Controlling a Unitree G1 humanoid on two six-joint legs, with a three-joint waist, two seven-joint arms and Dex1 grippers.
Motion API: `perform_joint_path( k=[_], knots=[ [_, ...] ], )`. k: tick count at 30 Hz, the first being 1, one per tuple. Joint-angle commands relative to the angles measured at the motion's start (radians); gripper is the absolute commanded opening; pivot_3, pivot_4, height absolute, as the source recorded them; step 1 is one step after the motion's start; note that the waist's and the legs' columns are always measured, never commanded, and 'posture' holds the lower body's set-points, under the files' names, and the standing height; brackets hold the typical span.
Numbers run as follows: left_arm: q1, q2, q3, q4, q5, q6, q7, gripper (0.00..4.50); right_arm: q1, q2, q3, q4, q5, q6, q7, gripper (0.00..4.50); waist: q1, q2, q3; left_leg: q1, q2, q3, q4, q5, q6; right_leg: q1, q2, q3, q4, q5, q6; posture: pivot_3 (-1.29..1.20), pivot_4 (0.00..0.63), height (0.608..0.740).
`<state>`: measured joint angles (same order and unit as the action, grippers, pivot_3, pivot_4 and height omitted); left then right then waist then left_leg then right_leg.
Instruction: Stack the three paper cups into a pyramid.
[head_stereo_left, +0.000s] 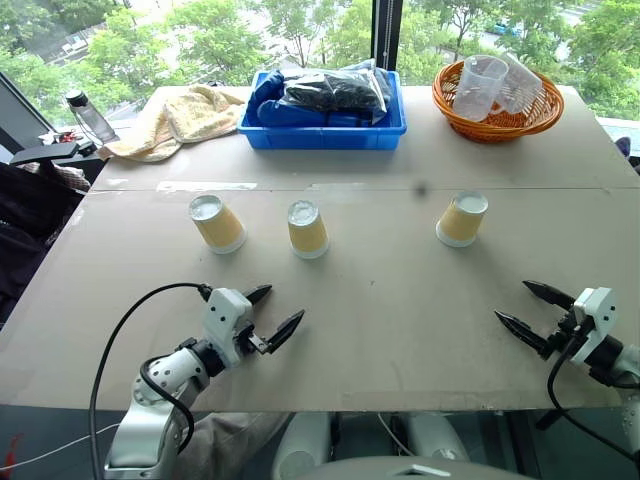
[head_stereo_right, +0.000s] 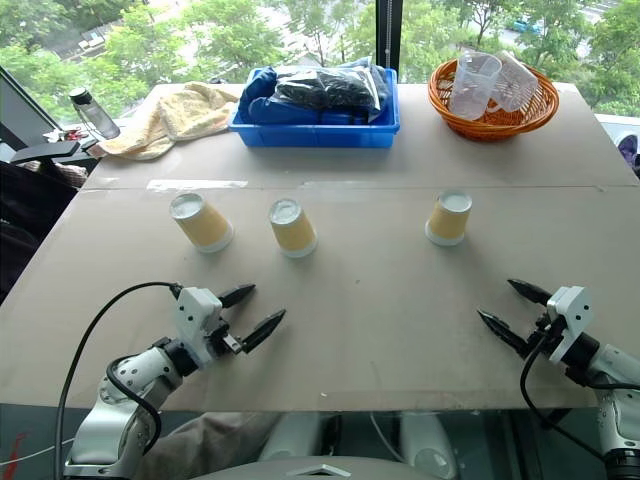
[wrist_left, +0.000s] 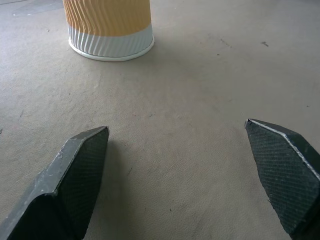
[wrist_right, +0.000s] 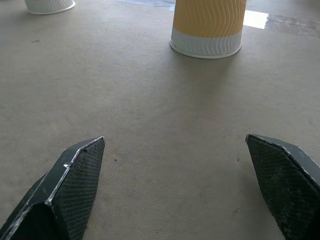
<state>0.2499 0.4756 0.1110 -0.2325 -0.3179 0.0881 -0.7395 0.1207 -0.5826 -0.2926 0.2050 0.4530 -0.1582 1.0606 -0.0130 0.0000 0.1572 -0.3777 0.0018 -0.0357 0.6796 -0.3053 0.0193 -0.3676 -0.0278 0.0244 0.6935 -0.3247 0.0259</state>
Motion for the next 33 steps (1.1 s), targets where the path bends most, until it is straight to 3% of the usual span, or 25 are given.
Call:
perform_joint_path(
  k=[1, 22, 28, 33],
  knots=[
    [0.018, 0.005, -0.007, -0.015, 0.014, -0.026, -0.002, 4.45, 0.002, 0.014, 0.008, -0.028, 0.013, 0.002, 0.005, 4.5, 0.0, 0.0, 0.0, 0.0, 0.0, 0.0, 0.0, 0.0, 0.0, 0.0, 0.0, 0.0, 0.0, 0.0, 0.0, 0.0, 0.15, 0.74],
    [-0.033, -0.002, 0.074, 0.025, -0.06, -0.046, 0.003, 4.45, -0.044, 0.014, 0.012, -0.036, 0.036, -0.001, 0.046, 4.5, 0.0, -0.001, 0.001, -0.001, 0.0, 0.0, 0.0, 0.0, 0.0, -0.001, 0.0, 0.0, 0.0, 0.0, 0.0, 0.0, 0.15, 0.74],
    [-0.162, -0.079, 0.216, 0.045, -0.183, -0.049, 0.118, 4.45, -0.045, 0.019, 0.045, -0.243, 0.142, 0.133, 0.054, 4.5, 0.002, -0.001, 0.001, -0.001, 0.0, -0.001, 0.0, 0.0, 0.0, -0.001, 0.0, -0.001, 0.0, 0.0, 0.0, 0.0, 0.15, 0.74],
    [-0.242, -0.101, 0.283, 0.113, -0.132, -0.094, 0.237, 4.45, -0.092, 0.02, 0.071, -0.406, 0.222, 0.241, 0.017, 4.5, -0.001, -0.002, 0.001, -0.002, 0.0, -0.001, 0.0, 0.0, 0.0, -0.001, 0.0, -0.001, 0.0, 0.0, 0.0, 0.0, 0.15, 0.74]
  ],
)
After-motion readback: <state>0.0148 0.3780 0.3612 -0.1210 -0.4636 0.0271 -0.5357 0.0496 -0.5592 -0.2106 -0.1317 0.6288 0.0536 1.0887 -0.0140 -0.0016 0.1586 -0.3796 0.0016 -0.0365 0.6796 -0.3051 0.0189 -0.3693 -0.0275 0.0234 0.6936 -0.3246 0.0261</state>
